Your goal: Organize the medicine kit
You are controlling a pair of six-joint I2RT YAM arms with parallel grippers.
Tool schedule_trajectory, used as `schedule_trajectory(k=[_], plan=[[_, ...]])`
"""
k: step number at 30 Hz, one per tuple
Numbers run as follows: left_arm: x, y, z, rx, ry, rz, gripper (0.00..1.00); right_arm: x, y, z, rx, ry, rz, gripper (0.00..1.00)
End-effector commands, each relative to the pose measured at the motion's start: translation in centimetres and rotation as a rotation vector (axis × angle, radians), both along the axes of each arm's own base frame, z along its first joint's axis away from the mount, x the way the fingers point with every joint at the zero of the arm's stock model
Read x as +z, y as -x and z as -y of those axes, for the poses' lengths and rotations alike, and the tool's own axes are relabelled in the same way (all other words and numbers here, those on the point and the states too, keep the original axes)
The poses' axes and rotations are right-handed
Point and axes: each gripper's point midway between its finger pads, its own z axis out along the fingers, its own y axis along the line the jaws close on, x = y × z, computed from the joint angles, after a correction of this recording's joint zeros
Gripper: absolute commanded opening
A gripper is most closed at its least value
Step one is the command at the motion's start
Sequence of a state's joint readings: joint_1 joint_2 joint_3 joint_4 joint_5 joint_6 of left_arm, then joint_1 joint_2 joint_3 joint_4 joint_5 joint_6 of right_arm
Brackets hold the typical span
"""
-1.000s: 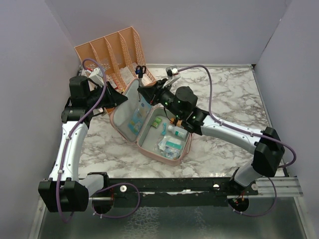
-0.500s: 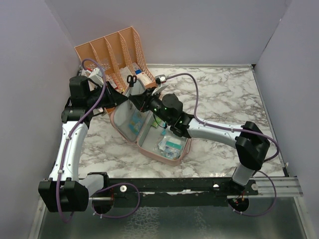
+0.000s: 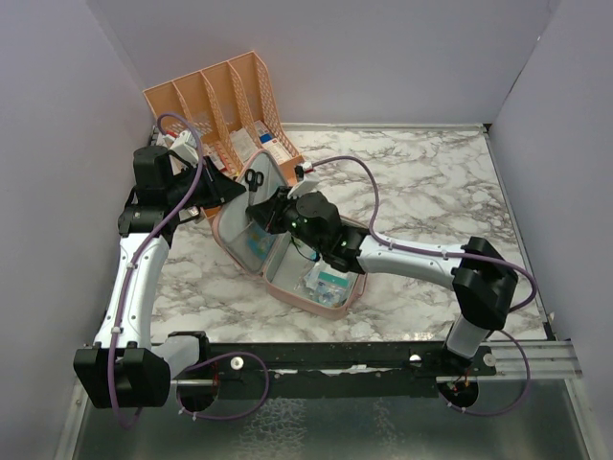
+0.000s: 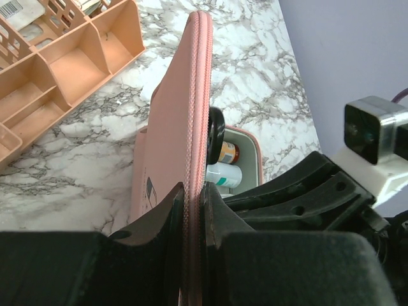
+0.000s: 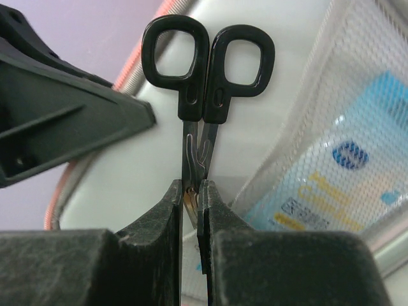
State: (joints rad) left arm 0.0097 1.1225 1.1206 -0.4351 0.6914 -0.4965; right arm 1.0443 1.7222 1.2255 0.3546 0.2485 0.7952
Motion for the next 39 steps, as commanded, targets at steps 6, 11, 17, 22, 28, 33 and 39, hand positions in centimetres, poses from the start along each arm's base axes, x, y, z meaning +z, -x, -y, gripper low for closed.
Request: schedule_trajectory(k=[6,11,17,22,28,33,39], plan=[[0.5,0.1,0.6,-0.028,0.018,0.003,0.00,-0.2,2.4,1.1,0.014,0.001,-0.186,0.09],[0.7,0.1,0.6,-0.029,0.016,0.010,0.00,0.8,1.9,1.4,-0.013,0.020,-0.169,0.25],[0.7,0.0,0.6,-0.028,0.015,0.009,0.00,1.2,1.4,1.4,-0.022,0.070,-0.127,0.41],[0.9,0.0,0.6,-0.028,0.013,0.018,0.00,2.0,1.1,1.1,-0.003,0.091,-0.067,0.42],[1.0,0.2,0.6,-0.035,0.010,0.024,0.00,5.1,1.1,1.1,0.037,0.120,0.080,0.42],[1.6,0.7,0.8,-0.059,0.002,0.041,0.00,6.1,0.7,2.2,0.026,0.188,0.153,0.42],[2.8,0.6,0.5,-0.048,-0.018,0.073,0.00,6.1,-0.1,5.9,-0.053,0.250,0.189,0.46]])
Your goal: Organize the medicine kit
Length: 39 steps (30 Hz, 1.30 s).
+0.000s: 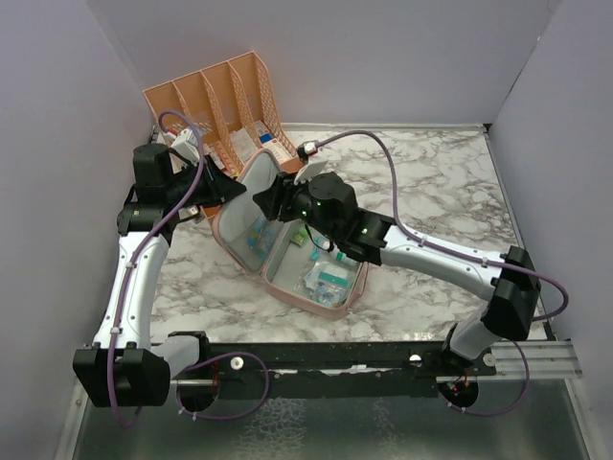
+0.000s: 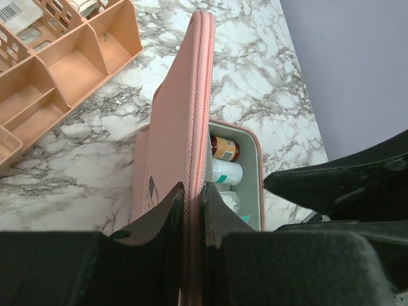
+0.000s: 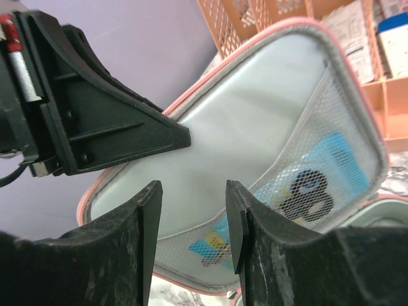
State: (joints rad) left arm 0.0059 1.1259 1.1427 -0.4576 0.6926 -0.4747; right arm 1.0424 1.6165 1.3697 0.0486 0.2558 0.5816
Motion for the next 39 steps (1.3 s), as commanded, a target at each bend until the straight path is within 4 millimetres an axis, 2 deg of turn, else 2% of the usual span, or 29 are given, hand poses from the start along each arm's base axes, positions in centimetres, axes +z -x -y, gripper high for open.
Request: schedule_trajectory(k=[1,4,7,11,14,17,22,28,34,39], plan=[[2.6,0.4,0.4,-0.032,-0.005,0.069,0.00,1.4,-0.7,3.9,-0.074,0.057,0.073,0.46],[2.8,0.3,0.1,-0.021,-0.031,0.081,0.00,0.8,-1.1,6.3,-0.122,0.084,0.057,0.47],[1.9,-0.3,-1.4,0.048,-0.111,0.072,0.00,-0.3,-1.6,9.2,-0.195,0.096,0.040,0.48],[1.3,-0.8,-3.7,0.156,-0.219,0.062,0.00,-3.3,-2.1,12.8,-0.268,0.126,-0.027,0.48],[2.6,-0.8,-3.9,0.165,-0.233,0.095,0.00,-6.0,-2.3,15.5,-0.328,0.171,-0.108,0.48],[3.7,-0.6,-3.9,0.160,-0.237,0.123,0.00,-8.1,-1.9,17.3,-0.358,0.208,-0.177,0.49],[3.9,-0.4,-5.2,0.213,-0.297,0.127,0.00,-10.5,-0.7,18.6,-0.347,0.259,-0.249,0.50],[3.3,-0.6,-7.5,0.320,-0.378,0.108,0.00,-12.0,0.4,19.3,-0.328,0.282,-0.292,0.53],[3.7,0.2,-5.2,0.214,-0.296,0.112,0.00,-13.1,1.5,19.5,-0.299,0.260,-0.318,0.54],[3.3,1.4,-3.3,0.117,-0.221,0.091,0.23,-13.7,2.3,18.8,-0.241,0.230,-0.330,0.55]])
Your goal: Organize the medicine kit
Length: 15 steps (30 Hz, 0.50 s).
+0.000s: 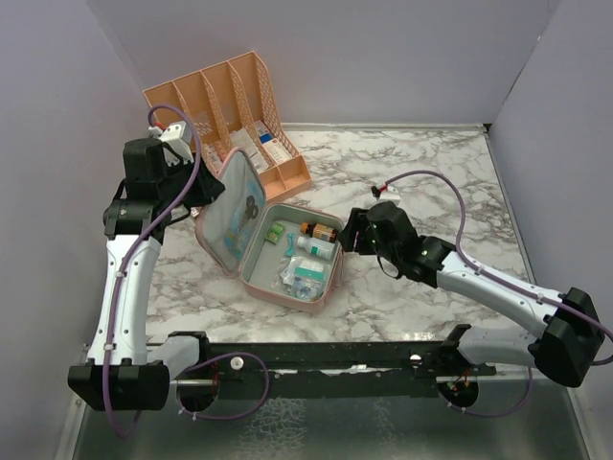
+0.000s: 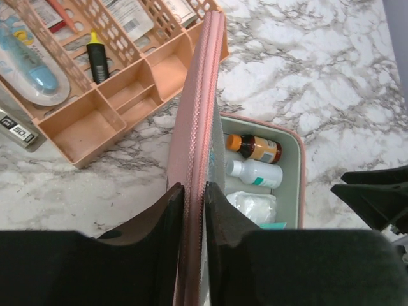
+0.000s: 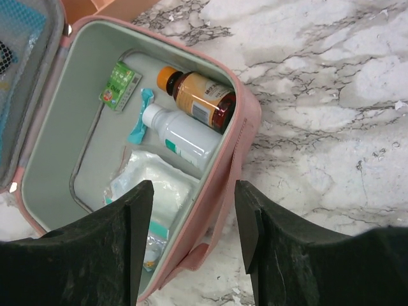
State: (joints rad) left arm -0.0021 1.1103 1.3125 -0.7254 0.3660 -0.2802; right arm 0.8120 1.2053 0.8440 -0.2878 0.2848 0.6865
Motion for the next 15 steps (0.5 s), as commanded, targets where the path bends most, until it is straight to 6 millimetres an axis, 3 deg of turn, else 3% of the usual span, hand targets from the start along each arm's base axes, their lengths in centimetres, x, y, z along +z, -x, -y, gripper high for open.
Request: schedule_trajectory(k=[1,4,7,12,14,15], plan=[[2.4,1.5,2.2,-0.104,0.090,0.066,0.28,0.6,0.8,-1.0,0.053,-0.077,-0.014,0.55],[2.3,2.1,2.9,-0.141,0.122,0.065,0.39,1.1,1.5,-2.2,0.127,-0.117,-0.021,0.55],[2.5,2.6,3.7,-0.190,0.151,0.071,0.48,3.1,2.4,-4.5,0.274,-0.187,0.021,0.55],[1.9,2.9,3.9,-0.211,0.150,0.063,0.55,10.8,5.8,-10.3,0.675,-0.448,0.193,0.55],[1.8,2.9,3.9,-0.209,0.153,0.057,0.55,13.4,5.5,-12.0,0.714,-0.508,0.216,0.55],[1.9,2.9,4.0,-0.215,0.159,0.057,0.56,13.7,5.0,-12.9,0.715,-0.517,0.203,0.55]])
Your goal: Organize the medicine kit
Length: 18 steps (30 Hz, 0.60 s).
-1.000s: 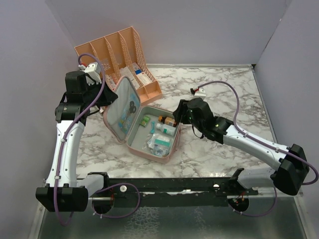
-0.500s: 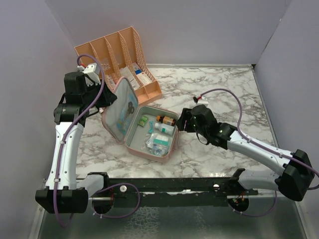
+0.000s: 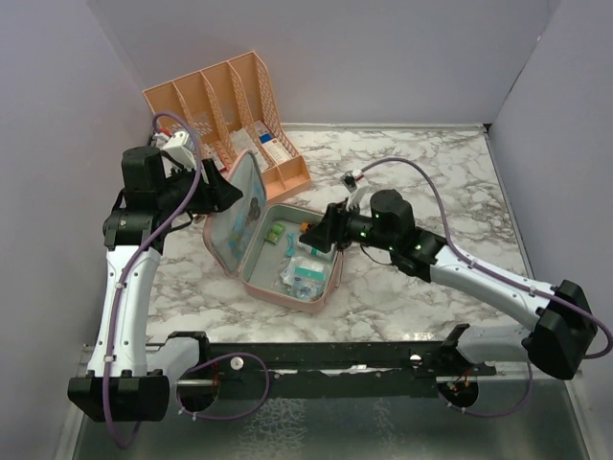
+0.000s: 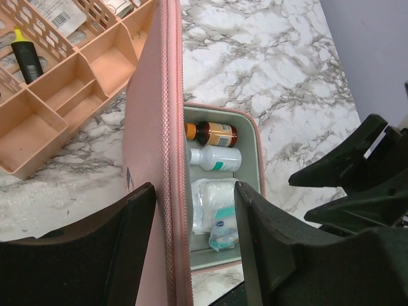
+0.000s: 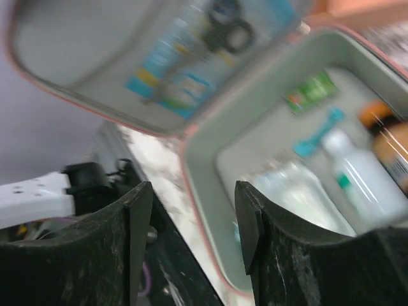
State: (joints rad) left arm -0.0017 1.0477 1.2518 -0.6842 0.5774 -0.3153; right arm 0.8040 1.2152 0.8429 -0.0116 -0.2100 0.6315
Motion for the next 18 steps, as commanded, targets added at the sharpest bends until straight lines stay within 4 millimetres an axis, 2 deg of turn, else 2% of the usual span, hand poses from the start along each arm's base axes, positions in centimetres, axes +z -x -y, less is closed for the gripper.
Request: schedule_trajectory(k=[1,6,13,18], plan=[[1.1,0.5,0.9,-0.057,0.034,0.037,0.55,9.0,0.9,-5.8,0.244,-0.251,0.122,0.55],[1.7,1.5,2.0,-0.137,0.065,0.067,0.56,11.2,-1.1,-8.7,0.211,-0.329,0.043,0.62],[1.0,3.0,2.5,-0.178,0.090,0.063,0.53,11.6,-5.9,-11.7,0.057,-0.372,-0.078,0.64],[2.5,4.9,3.6,-0.264,0.128,0.124,0.54,12.1,-6.6,-12.8,0.060,-0.392,-0.093,0.67]])
